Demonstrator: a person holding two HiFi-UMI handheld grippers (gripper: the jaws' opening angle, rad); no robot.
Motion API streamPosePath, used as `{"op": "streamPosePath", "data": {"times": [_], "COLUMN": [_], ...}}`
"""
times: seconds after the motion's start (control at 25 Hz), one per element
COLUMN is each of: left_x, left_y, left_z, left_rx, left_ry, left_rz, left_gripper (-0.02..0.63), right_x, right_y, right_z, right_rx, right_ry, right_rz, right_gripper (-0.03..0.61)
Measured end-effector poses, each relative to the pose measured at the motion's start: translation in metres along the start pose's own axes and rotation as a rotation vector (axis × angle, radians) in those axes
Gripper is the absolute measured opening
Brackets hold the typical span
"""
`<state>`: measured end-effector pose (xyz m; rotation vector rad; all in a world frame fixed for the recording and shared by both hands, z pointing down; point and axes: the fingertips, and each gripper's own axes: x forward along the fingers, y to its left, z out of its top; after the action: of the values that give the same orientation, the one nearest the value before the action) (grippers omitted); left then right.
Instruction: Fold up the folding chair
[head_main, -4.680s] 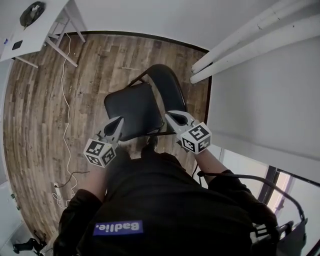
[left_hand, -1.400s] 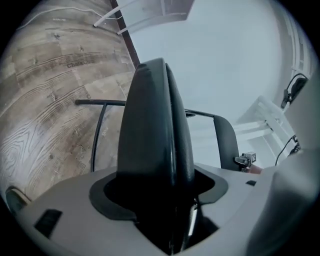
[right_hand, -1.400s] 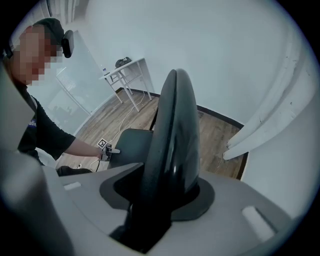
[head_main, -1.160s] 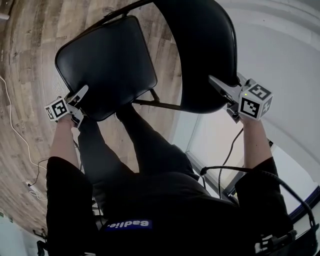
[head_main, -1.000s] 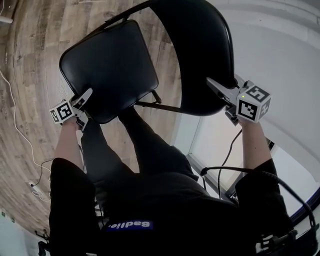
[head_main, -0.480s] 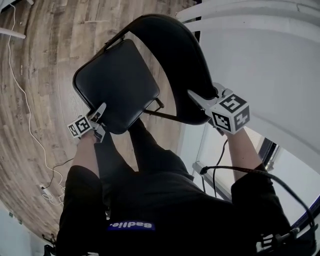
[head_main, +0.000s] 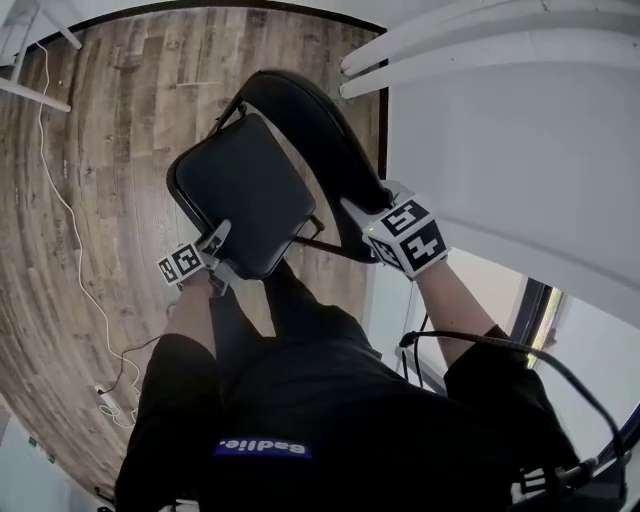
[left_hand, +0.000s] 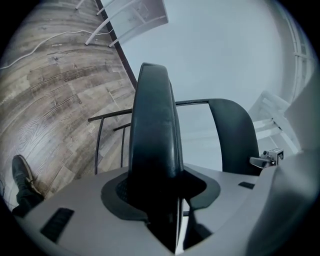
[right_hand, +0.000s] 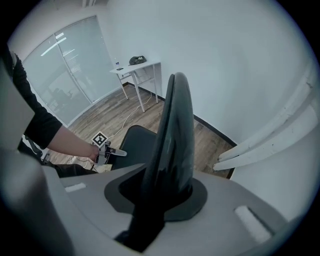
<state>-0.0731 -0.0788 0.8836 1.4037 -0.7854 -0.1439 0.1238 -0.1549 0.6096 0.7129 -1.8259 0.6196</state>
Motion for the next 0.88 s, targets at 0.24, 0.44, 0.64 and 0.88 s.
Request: {"op": "streamPosePath", "data": {"times": [0.24, 0.44, 0.64, 0.88], "left_x": [0.003, 0.008, 0.02, 0.049], "left_y": [-0.048, -0.081, -0.111, -0.152], "left_z": [-0.009, -0.016, -0.027, -0.028], "left_rx": [-0.012, -0.014, -0.015, 0.023], "left_ry": [-0.015, -0.038, -0.036, 0.016], "left_rz": [-0.014, 0.005, 0.013, 0.04], "left_gripper": [0.17, 0.156, 0.152, 0.146], "right_x": [-0.017, -0.03, -0.042, -0.05], "right_y": [0.028, 0.049, 0.063, 0.066], "right_z": [0.007, 0.01, 0.005, 0.009], "right_rx": [-0.046, -0.12, -0.159, -0.155], "right_ry": [0.017, 0.028, 0.045, 0.046], "right_rz": [-0.039, -0.059, -0.059, -0.079], "right_gripper": [0.074, 0.078, 0.089, 0.091]}}
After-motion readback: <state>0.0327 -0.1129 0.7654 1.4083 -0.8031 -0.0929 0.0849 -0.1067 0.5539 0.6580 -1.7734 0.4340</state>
